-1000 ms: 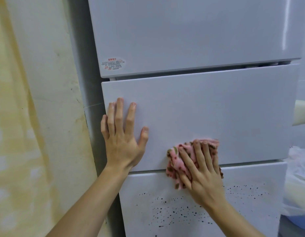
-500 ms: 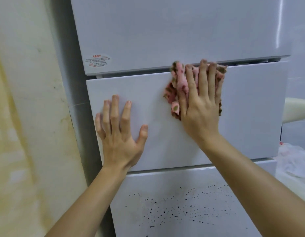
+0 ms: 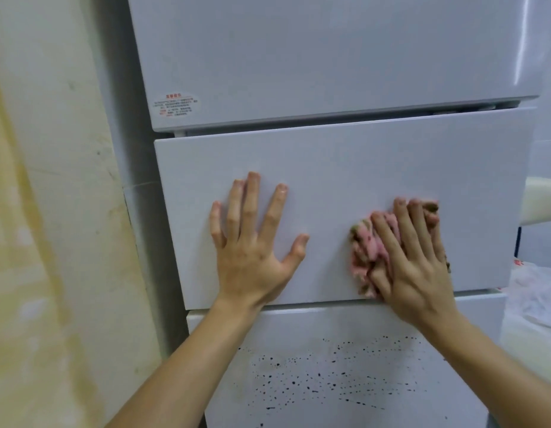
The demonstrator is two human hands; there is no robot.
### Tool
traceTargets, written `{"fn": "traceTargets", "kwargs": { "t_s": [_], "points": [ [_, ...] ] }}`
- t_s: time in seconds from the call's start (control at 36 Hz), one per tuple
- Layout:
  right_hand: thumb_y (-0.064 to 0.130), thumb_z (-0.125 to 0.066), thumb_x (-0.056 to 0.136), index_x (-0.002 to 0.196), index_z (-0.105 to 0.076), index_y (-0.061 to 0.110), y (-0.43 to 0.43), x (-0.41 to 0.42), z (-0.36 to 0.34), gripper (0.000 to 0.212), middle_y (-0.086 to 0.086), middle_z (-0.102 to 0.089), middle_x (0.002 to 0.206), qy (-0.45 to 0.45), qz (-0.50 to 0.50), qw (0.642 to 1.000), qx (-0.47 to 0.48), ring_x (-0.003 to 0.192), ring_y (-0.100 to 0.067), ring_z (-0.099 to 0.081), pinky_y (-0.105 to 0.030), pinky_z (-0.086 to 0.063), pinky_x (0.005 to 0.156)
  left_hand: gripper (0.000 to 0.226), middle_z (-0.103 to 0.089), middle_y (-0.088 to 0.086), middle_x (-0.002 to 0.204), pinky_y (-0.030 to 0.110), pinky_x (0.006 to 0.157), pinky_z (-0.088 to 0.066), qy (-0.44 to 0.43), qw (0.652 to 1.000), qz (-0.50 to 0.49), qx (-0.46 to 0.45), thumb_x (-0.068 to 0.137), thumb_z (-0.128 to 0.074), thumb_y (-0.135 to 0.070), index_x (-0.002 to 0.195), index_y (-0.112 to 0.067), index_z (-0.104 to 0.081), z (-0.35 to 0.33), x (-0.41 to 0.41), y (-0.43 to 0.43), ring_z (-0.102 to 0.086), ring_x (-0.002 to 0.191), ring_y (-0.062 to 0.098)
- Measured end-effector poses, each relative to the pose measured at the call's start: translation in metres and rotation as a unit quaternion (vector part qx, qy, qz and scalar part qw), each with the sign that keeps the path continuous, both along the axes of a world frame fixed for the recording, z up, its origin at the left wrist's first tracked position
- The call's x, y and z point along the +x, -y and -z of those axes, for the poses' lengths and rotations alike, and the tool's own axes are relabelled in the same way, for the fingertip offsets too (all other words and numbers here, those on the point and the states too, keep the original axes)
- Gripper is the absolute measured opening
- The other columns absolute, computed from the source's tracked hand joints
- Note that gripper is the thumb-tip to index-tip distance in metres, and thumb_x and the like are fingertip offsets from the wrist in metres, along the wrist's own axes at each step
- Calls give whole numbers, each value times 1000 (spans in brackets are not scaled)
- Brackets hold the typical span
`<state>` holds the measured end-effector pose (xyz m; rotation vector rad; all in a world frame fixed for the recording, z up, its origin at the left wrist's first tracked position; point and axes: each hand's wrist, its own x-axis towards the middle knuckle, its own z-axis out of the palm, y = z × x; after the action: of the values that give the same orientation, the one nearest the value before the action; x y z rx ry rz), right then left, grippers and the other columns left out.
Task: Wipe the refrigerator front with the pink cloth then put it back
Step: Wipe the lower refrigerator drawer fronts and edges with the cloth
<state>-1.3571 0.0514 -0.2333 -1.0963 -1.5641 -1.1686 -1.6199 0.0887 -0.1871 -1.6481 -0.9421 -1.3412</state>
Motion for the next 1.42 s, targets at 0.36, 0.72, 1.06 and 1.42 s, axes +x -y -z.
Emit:
{"fn": "traceTargets", "kwargs": {
  "t_s": [0.36,0.72,1.06,1.42],
  "points": [
    [45,-34,113,164,-35,22,-8,-15,-110,55,-27,-20,170,-172,28,982,75,159,-46,-14,-55,-7,131,66,-34,13,167,60,125,-20,10,999,46,25,95,-60,-49,153,-19,-52,-7,31,12,-29,155,35],
    [39,-42,107,166,-24,29,6,51,47,63,-15,-6,175,-20,11,1000,-8,161,-39,-13,-54,-10,131,72,-31,13,168,66,124,-14,-24,999,45,13,97,-54,-64,155,-21,-50,-6,63,11,-26,157,34],
    [44,-30,115,159,-44,13,-9,58,-124,56,-26,-27,167,-192,-19,975,112,157,-46,-20,-54,-10,130,65,-37,16,165,68,123,-14,7,999,45,22,98,-52,-60,147,-17,-59,-7,81,12,-30,154,35],
    [39,-34,113,164,-31,24,9,88,44,54,-28,-16,170,-191,-3,981,24,162,-39,-6,-72,-18,123,66,-35,11,167,62,125,-17,-19,998,46,29,100,-53,-60,152,-19,-53,-11,88,13,-29,156,34]
  ]
}}
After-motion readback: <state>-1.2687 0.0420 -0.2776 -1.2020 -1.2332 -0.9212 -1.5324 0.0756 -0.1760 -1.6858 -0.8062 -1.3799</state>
